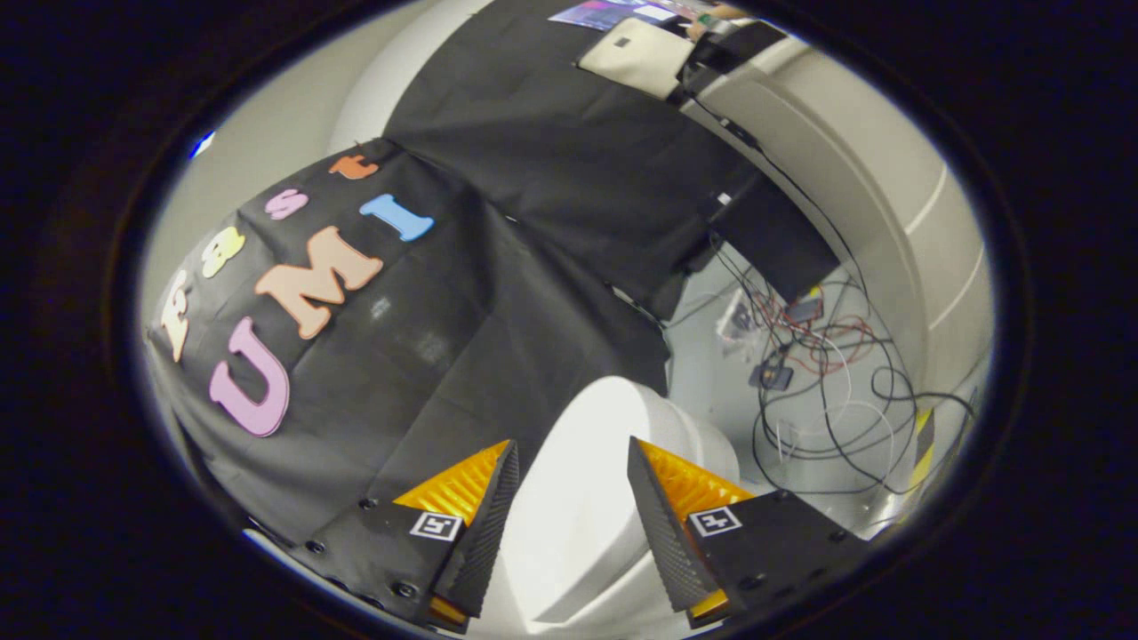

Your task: Open the toilet lid.

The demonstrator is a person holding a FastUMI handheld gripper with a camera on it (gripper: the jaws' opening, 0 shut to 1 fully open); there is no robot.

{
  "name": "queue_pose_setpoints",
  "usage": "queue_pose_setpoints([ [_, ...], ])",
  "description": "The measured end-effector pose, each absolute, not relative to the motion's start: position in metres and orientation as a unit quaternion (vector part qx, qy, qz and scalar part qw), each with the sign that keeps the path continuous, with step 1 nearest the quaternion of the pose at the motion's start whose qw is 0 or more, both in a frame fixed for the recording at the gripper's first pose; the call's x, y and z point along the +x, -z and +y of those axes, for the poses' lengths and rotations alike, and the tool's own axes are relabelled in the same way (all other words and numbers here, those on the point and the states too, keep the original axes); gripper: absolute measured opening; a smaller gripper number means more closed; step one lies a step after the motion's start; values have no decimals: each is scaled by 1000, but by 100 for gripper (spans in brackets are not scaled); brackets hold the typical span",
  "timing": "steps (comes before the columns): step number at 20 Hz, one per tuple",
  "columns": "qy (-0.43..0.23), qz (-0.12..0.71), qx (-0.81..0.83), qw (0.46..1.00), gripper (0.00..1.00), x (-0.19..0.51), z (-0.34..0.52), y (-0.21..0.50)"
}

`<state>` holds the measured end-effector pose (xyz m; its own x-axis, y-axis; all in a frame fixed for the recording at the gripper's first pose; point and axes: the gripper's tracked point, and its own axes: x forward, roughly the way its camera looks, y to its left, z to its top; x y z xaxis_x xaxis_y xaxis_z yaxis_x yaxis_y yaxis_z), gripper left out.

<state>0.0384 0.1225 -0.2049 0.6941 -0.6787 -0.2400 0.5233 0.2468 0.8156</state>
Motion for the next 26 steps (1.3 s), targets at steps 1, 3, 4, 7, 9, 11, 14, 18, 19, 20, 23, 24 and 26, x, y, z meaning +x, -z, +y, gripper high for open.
queue_pose_setpoints([
  [1,389,-74,492,776,75,38,125,217],
  [3,399,-60,506,762,72,34,128,238],
  [4,404,-49,512,756,71,34,129,250],
  [7,416,-20,532,737,67,33,130,281],
  [9,420,-7,543,727,67,37,129,294],
  [11,421,4,553,719,67,37,129,306],
  [14,417,11,564,712,63,38,123,321],
  [18,400,24,576,712,50,50,119,329],
  [19,396,28,578,713,40,52,118,329],
  [20,397,32,579,712,31,55,116,333],
  [23,387,44,597,702,18,50,116,337],
  [24,384,43,600,701,17,52,117,337],
  [26,383,50,592,707,15,54,118,335],
])
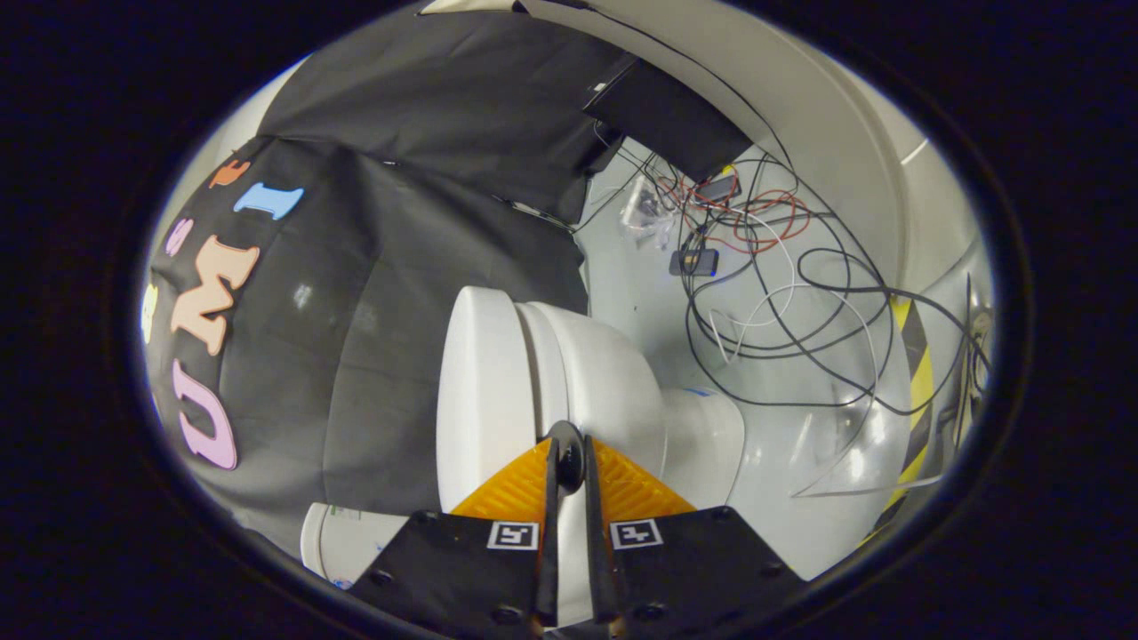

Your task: Open the toilet lid.

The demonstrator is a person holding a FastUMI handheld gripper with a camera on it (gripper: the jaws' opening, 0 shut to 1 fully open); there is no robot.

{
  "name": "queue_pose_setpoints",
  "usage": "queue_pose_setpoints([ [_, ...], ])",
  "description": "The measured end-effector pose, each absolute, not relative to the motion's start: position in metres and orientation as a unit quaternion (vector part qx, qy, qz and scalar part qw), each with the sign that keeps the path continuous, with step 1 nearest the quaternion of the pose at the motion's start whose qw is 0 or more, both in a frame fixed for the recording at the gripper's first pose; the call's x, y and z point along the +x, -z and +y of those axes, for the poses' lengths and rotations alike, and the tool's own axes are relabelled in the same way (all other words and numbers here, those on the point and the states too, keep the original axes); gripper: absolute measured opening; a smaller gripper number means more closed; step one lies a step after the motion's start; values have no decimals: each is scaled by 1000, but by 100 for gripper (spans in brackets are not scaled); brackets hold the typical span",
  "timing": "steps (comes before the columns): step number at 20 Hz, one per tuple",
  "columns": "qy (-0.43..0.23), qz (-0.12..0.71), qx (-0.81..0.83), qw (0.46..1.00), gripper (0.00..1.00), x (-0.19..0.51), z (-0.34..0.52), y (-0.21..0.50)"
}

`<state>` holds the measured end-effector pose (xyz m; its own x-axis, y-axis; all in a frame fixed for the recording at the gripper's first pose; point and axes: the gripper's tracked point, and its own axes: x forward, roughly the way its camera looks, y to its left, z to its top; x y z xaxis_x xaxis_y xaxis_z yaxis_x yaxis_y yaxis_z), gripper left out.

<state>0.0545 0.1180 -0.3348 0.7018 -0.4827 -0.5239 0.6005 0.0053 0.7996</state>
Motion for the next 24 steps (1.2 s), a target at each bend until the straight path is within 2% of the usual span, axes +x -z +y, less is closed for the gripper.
queue_pose_setpoints([
  [3,368,55,577,727,12,54,119,326],
  [8,363,36,565,740,12,56,122,304],
  [17,329,18,480,813,12,68,136,218],
  [24,274,4,398,875,12,87,176,140],
])
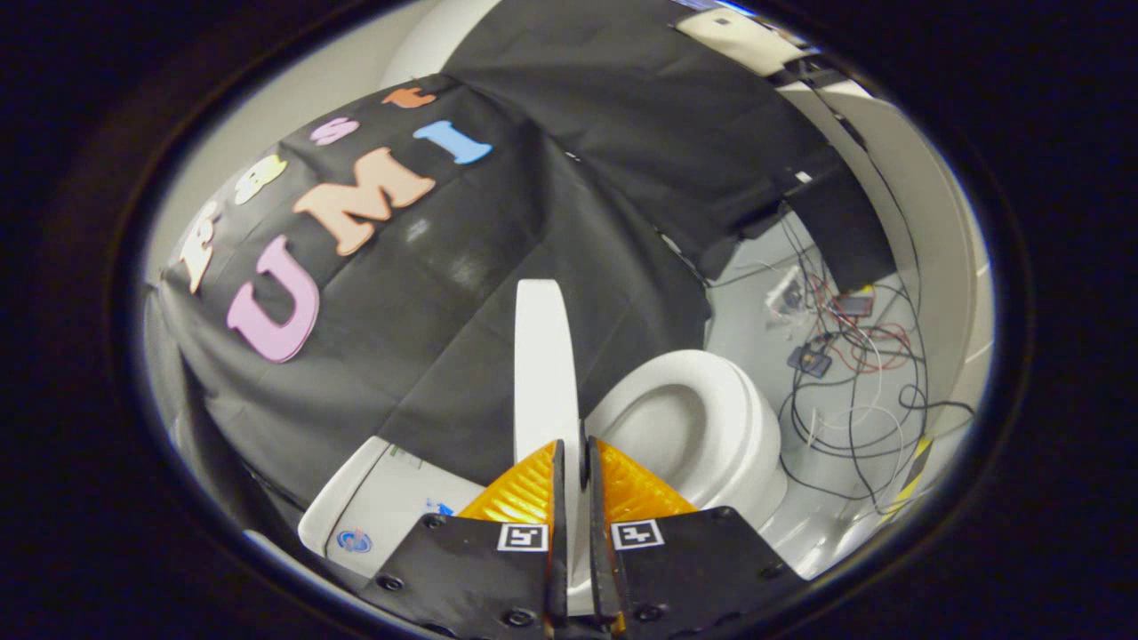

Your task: Open the toilet lid.

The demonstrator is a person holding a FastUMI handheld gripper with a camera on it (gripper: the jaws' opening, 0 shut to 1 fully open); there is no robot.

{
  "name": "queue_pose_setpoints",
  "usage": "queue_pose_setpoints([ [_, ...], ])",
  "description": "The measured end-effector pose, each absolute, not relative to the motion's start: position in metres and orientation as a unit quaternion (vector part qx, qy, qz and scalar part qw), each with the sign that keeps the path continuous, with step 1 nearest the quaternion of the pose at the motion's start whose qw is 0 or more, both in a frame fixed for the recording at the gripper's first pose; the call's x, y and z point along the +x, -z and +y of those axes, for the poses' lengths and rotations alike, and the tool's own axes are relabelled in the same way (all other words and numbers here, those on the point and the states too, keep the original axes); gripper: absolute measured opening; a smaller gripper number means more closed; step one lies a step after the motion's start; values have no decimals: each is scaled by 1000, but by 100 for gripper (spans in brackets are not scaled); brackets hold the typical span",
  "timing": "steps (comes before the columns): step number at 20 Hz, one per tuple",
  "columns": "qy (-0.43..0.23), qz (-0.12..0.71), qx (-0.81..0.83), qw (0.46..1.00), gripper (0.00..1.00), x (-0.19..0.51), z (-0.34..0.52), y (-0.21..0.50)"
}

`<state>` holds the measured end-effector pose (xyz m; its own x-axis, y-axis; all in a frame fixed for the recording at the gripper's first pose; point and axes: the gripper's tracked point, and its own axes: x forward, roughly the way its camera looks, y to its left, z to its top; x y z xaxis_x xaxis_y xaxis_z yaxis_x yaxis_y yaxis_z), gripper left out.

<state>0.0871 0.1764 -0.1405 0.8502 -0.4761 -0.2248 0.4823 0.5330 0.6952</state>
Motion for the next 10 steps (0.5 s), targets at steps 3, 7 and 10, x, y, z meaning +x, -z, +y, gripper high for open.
queue_pose_setpoints([
  [3,247,6,356,901,12,96,194,117],
  [7,213,12,304,928,12,106,215,94],
  [10,183,14,270,945,12,117,236,77],
])
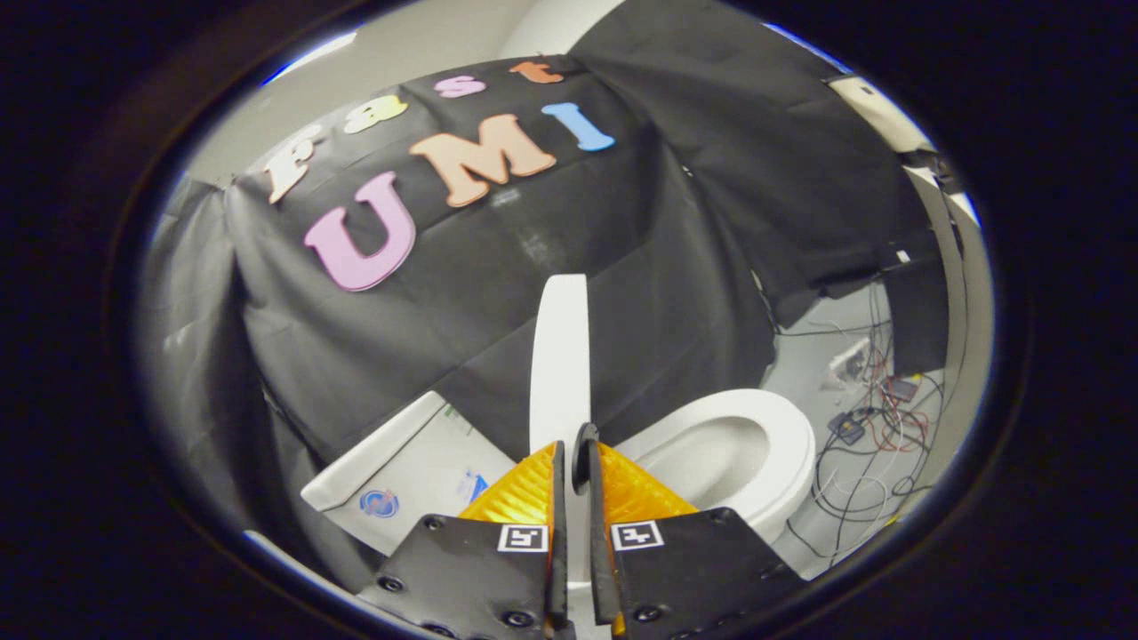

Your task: Open the toilet lid.

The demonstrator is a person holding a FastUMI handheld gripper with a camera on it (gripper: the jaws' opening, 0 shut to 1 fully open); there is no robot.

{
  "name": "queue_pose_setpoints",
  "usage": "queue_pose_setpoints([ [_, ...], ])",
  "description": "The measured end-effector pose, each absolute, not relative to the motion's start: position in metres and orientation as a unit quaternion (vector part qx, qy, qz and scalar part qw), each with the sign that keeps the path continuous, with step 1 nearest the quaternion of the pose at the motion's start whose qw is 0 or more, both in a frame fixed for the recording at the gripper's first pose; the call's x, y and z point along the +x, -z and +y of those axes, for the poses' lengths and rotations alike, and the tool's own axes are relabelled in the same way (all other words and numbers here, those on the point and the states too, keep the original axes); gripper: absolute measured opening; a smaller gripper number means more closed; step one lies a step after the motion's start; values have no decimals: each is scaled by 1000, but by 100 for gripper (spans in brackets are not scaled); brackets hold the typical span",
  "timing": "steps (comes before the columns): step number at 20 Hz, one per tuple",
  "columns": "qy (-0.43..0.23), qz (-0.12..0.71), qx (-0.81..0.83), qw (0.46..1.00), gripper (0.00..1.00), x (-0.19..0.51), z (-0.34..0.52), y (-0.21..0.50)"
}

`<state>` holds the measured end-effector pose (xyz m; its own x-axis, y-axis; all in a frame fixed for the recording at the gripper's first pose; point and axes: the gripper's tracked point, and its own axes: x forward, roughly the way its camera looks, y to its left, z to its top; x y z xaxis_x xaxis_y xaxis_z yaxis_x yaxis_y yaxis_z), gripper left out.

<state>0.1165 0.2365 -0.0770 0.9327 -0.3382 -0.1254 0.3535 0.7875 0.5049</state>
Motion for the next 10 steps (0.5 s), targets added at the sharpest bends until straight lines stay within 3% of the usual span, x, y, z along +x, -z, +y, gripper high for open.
queue_pose_setpoints([
  [10,40,14,171,984,14,157,326,40],
])
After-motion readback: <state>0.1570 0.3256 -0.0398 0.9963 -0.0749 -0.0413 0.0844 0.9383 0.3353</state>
